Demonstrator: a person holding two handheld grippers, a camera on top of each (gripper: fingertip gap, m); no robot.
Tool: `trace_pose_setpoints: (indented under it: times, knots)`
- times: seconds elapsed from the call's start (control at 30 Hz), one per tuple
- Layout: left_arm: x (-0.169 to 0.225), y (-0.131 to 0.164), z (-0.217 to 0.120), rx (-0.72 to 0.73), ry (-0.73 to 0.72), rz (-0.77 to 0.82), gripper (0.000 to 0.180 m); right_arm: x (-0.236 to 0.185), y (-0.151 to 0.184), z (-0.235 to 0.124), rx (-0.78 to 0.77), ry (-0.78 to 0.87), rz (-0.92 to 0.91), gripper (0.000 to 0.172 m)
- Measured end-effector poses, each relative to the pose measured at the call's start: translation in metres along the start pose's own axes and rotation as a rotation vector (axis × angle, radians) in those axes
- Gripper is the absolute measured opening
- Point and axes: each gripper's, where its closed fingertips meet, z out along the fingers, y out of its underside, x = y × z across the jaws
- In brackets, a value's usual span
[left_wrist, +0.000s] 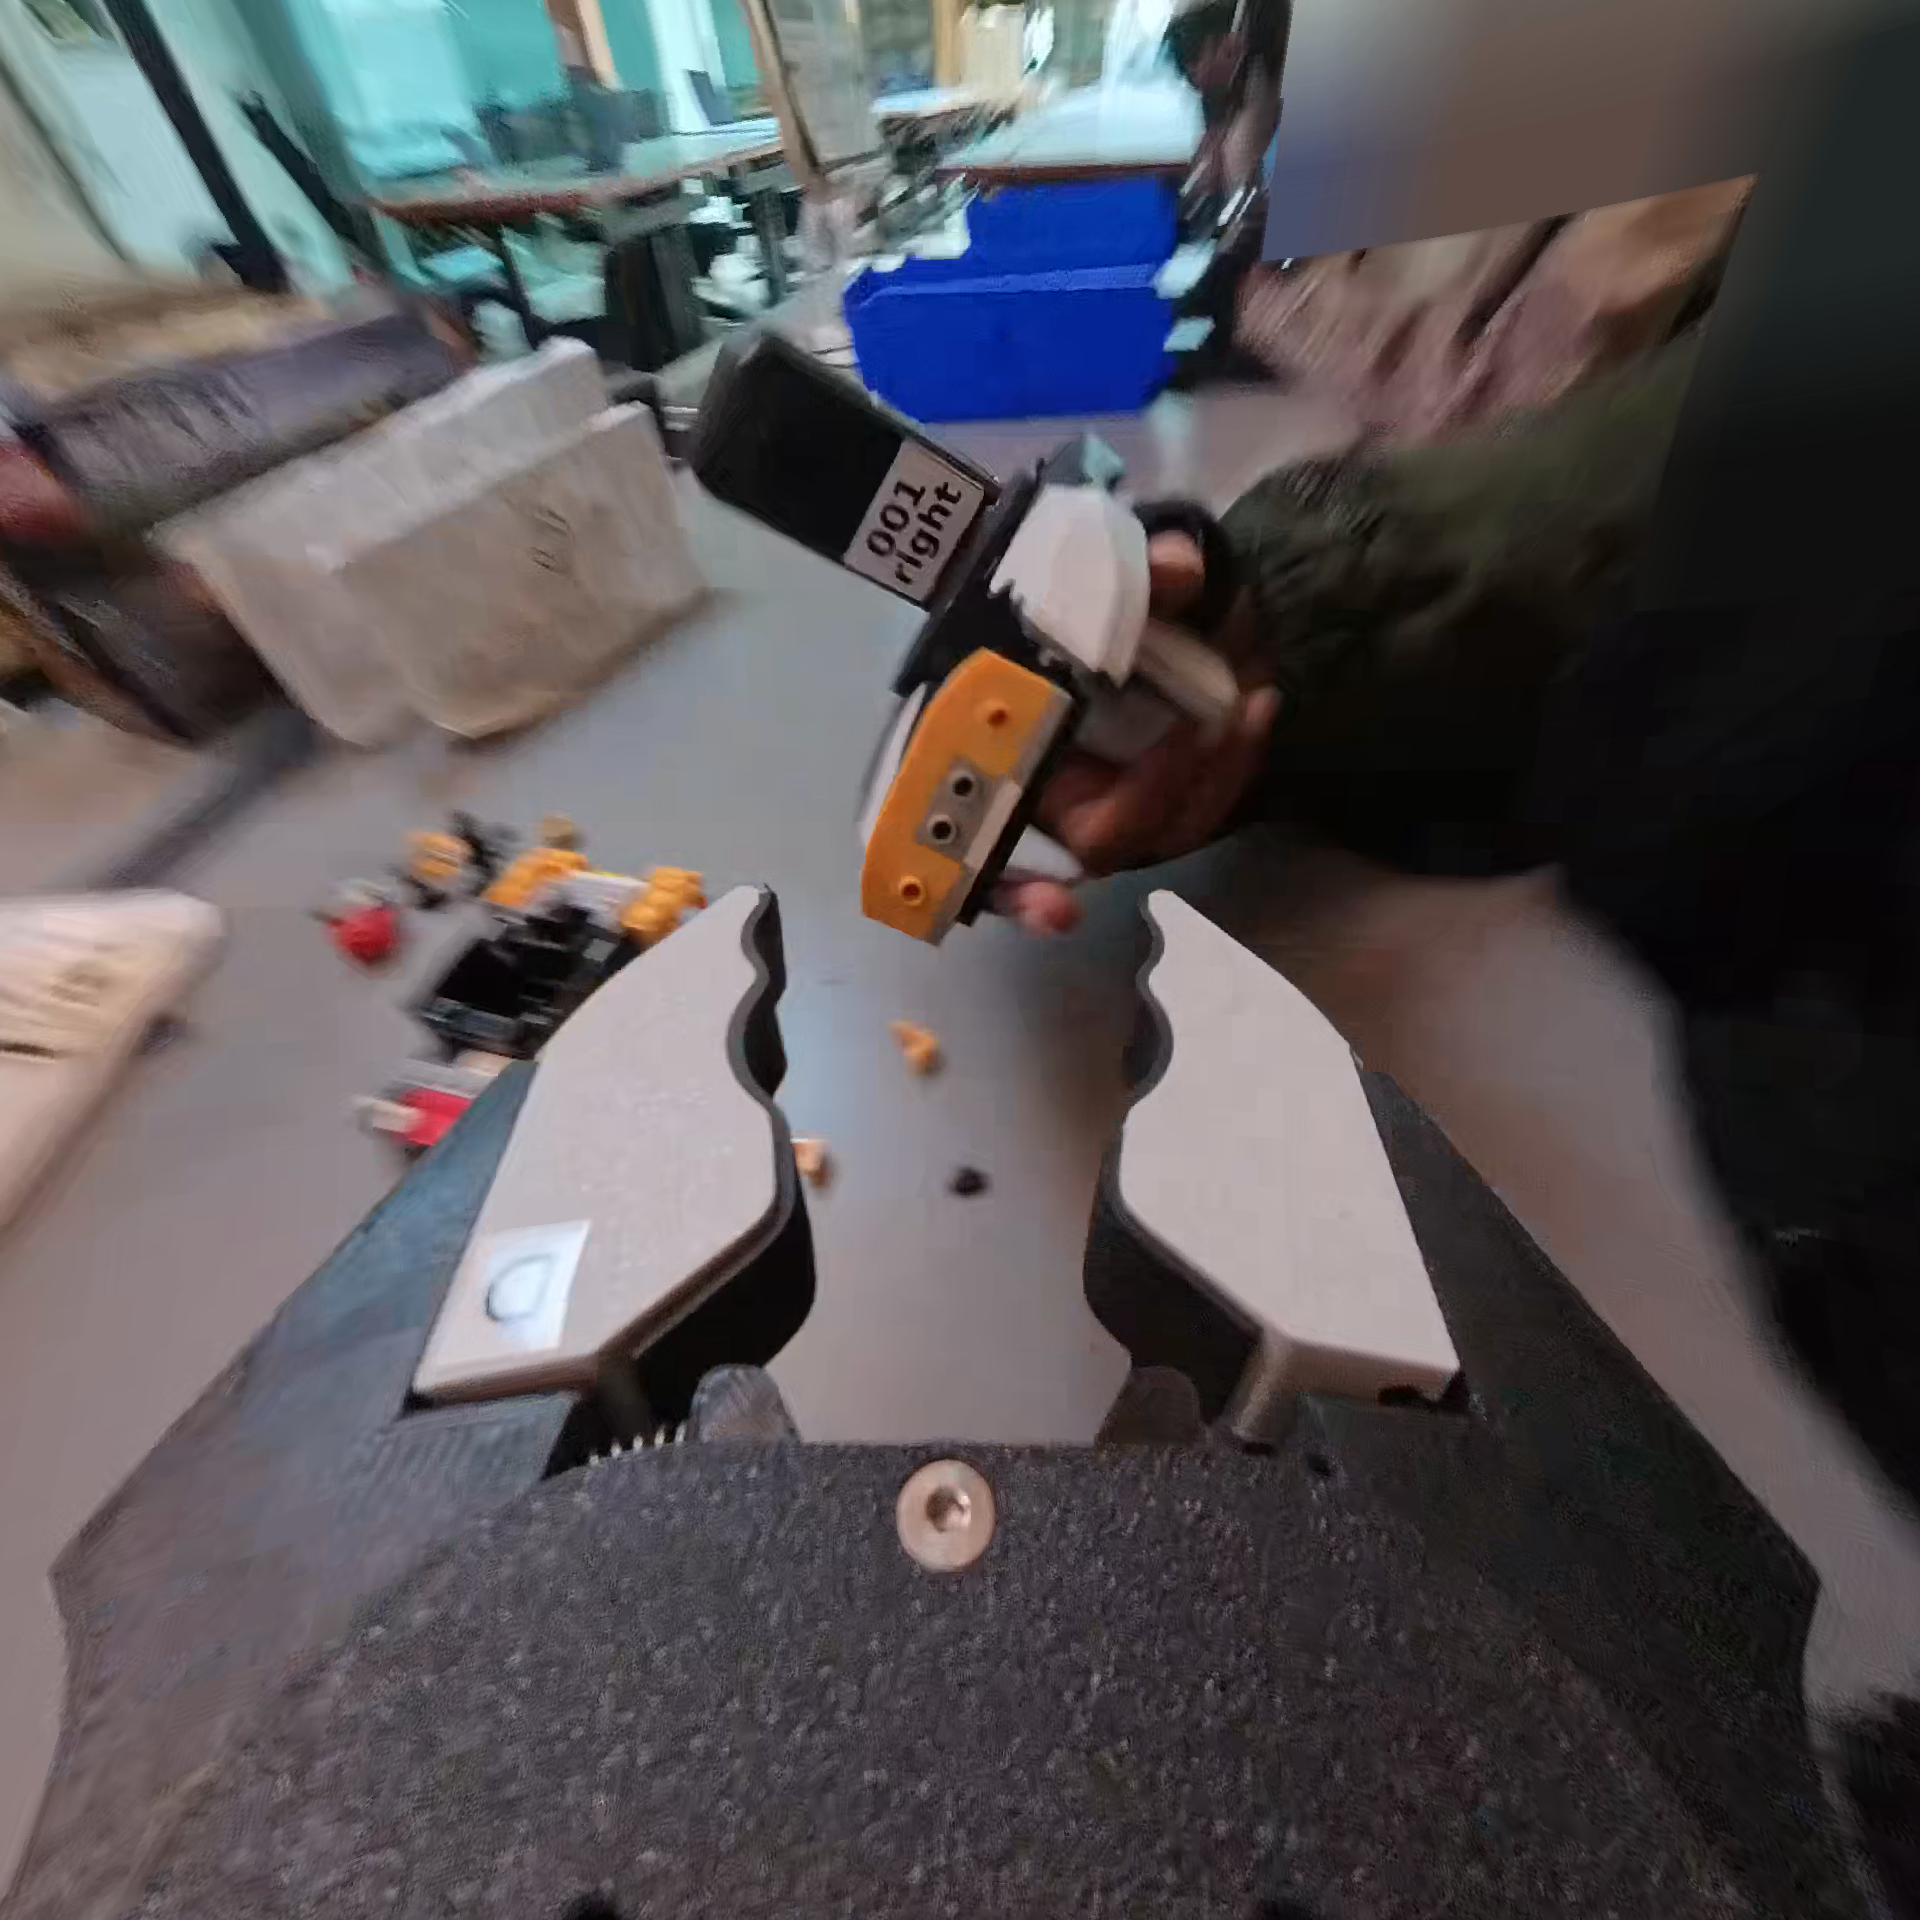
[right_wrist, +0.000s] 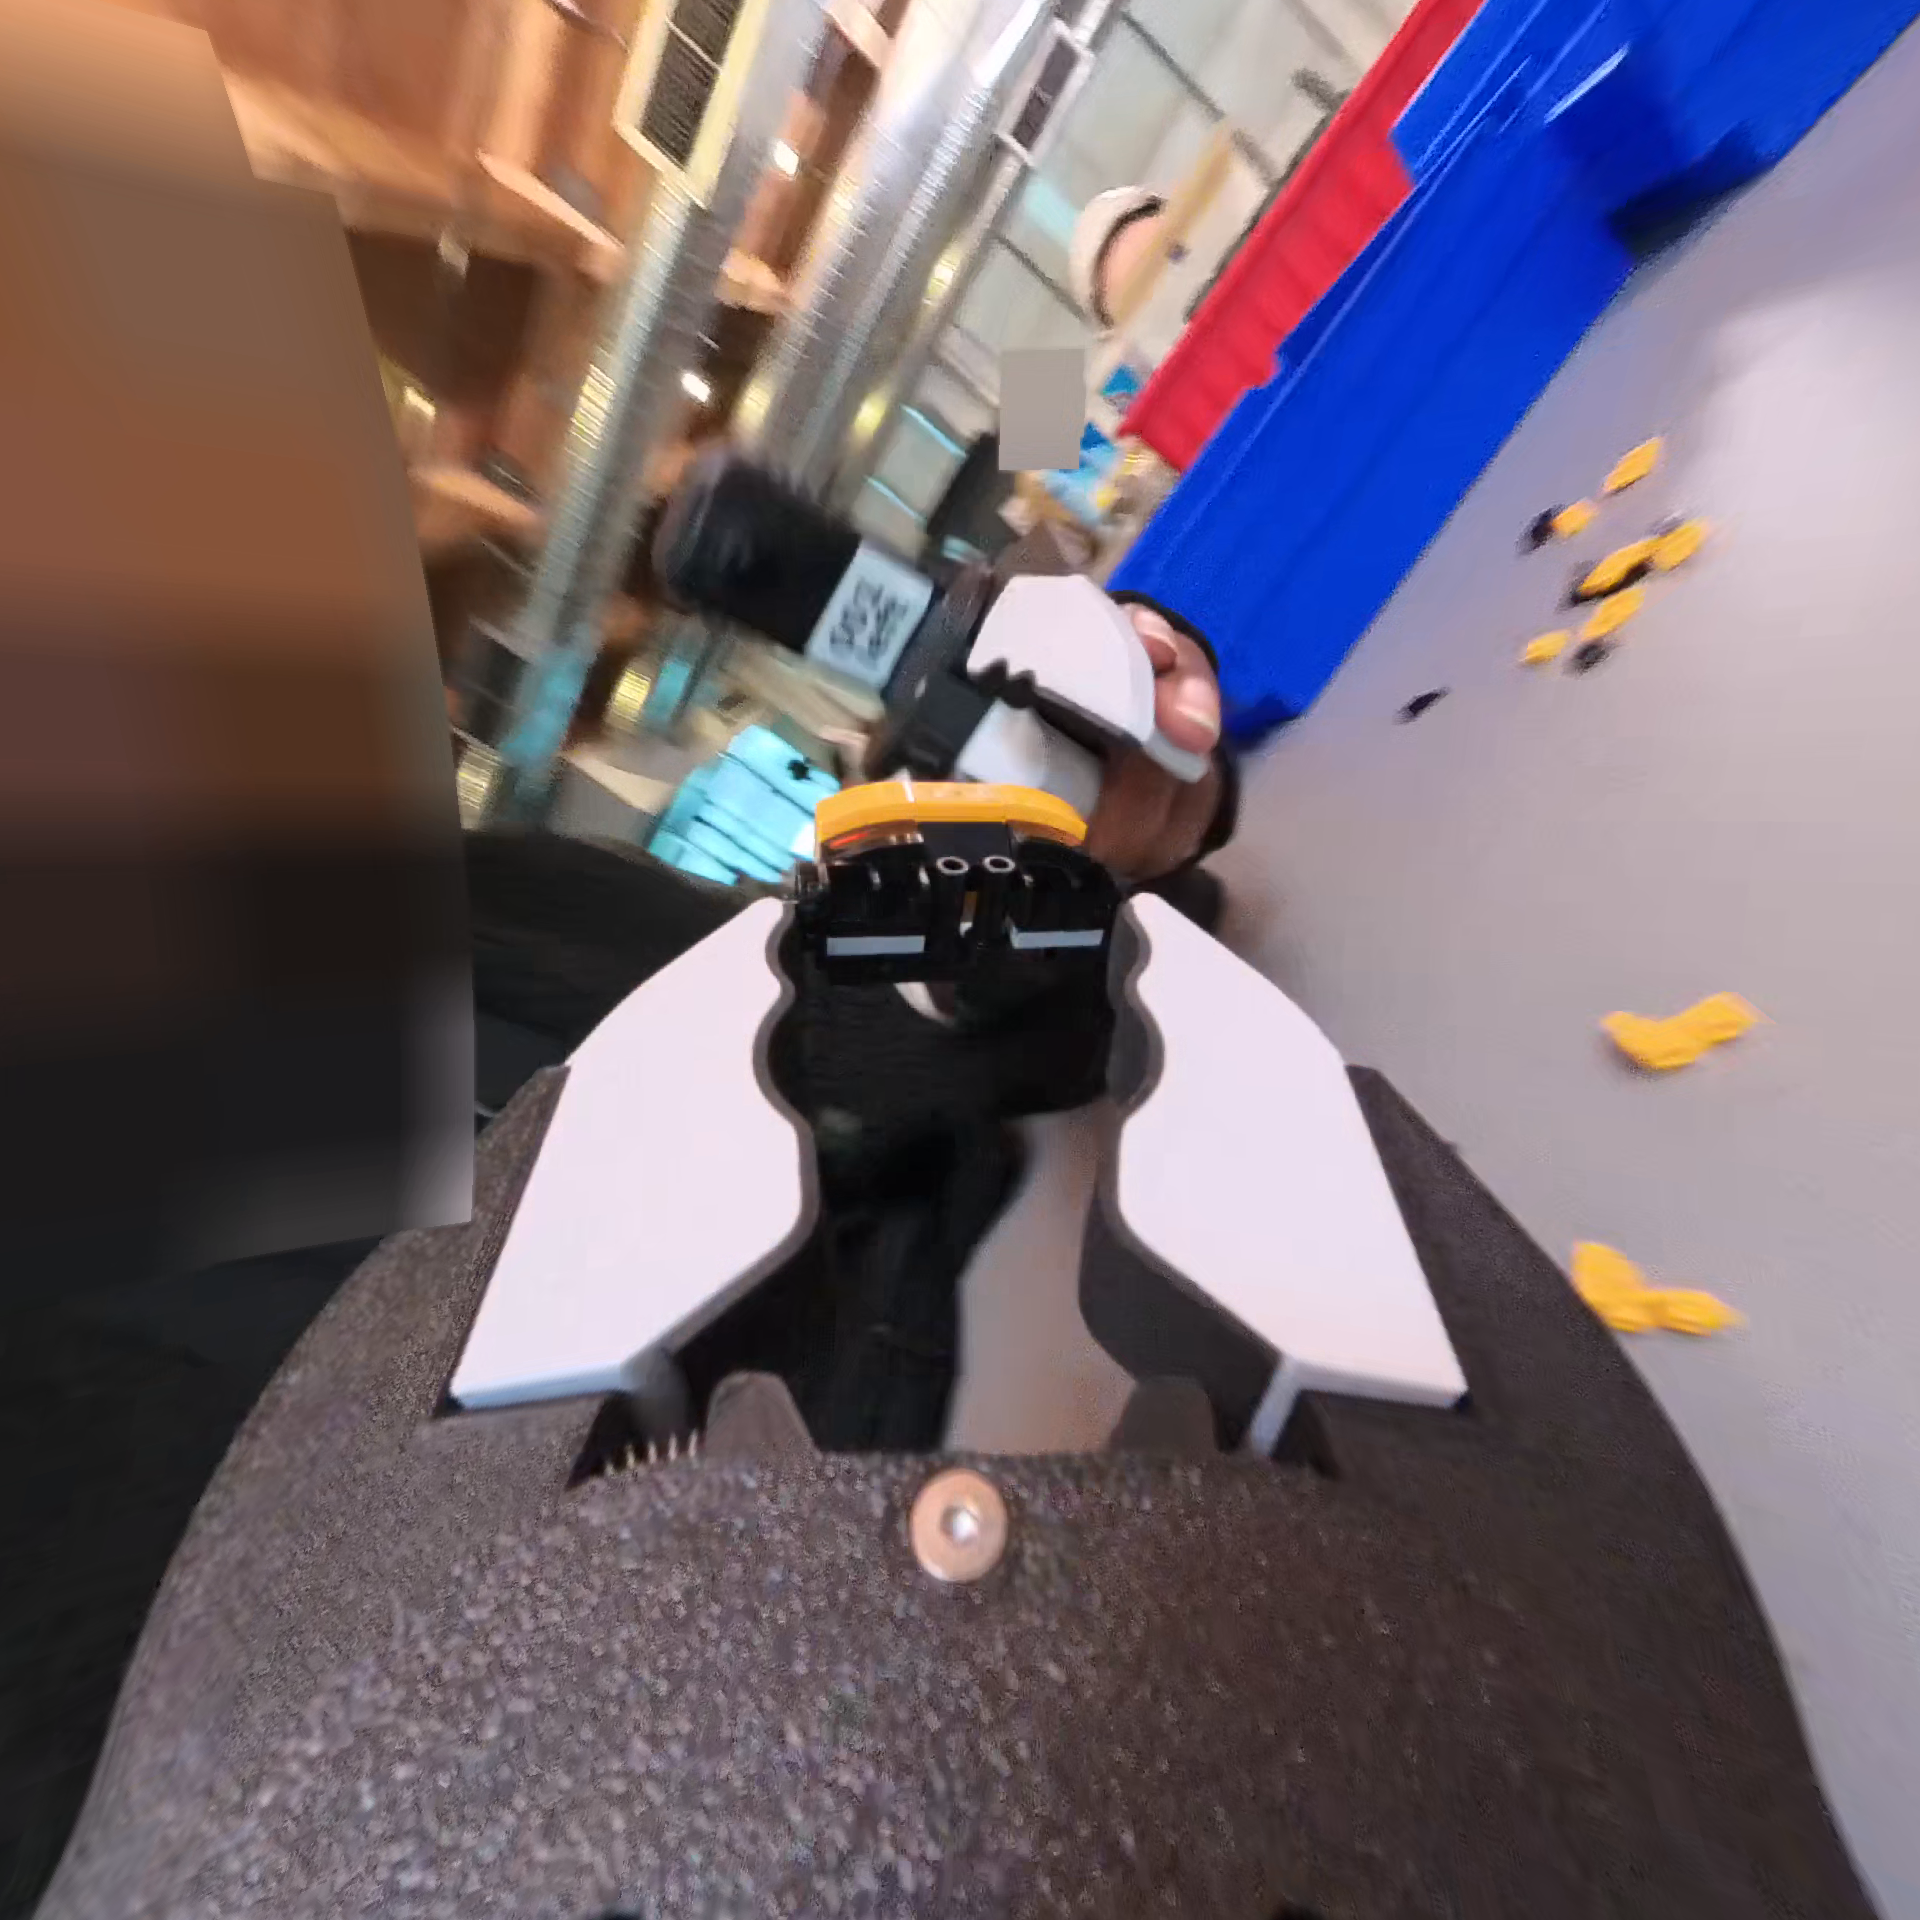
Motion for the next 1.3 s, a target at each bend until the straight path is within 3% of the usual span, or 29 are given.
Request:
trace_pose_setpoints:
  times: [0.1, 0.17, 0.27, 0.37, 0.47, 0.53, 0.7, 1.0, 1.3]
  knots:
    - [0.003, 0.009, 0.013, -0.100, -0.110, 0.249, 0.059, -0.004, 0.006, 0.007, -0.004, -0.095, 0.150, 0.057]
    - [0.005, 0.010, 0.015, -0.100, -0.125, 0.283, 0.029, -0.005, 0.012, 0.013, -0.032, -0.099, 0.154, 0.057]
    - [0.004, 0.011, 0.012, -0.113, -0.084, 0.191, 0.027, -0.004, 0.010, 0.012, -0.035, -0.056, 0.068, 0.054]
    - [-0.001, 0.019, 0.005, -0.148, -0.050, 0.073, 0.026, 0.001, 0.000, -0.001, -0.044, 0.111, -0.212, 0.052]
    - [-0.002, 0.036, 0.005, -0.234, -0.026, -0.003, 0.026, 0.010, -0.001, -0.010, -0.122, 0.323, -0.528, 0.040]
    - [0.000, 0.046, 0.007, -0.290, -0.015, -0.021, 0.026, 0.014, 0.001, -0.009, -0.162, 0.402, -0.644, 0.032]
    - [0.000, 0.065, 0.012, -0.409, -0.034, -0.003, 0.026, 0.018, 0.011, -0.001, -0.202, 0.414, -0.624, 0.023]
    - [0.005, 0.076, 0.015, -0.493, -0.041, 0.050, 0.025, 0.032, 0.021, -0.002, -0.284, 0.487, -0.634, 0.010]
    - [0.007, 0.074, 0.013, -0.471, 0.005, -0.152, 0.024, 0.030, 0.011, -0.006, -0.278, 0.570, -0.795, 0.006]
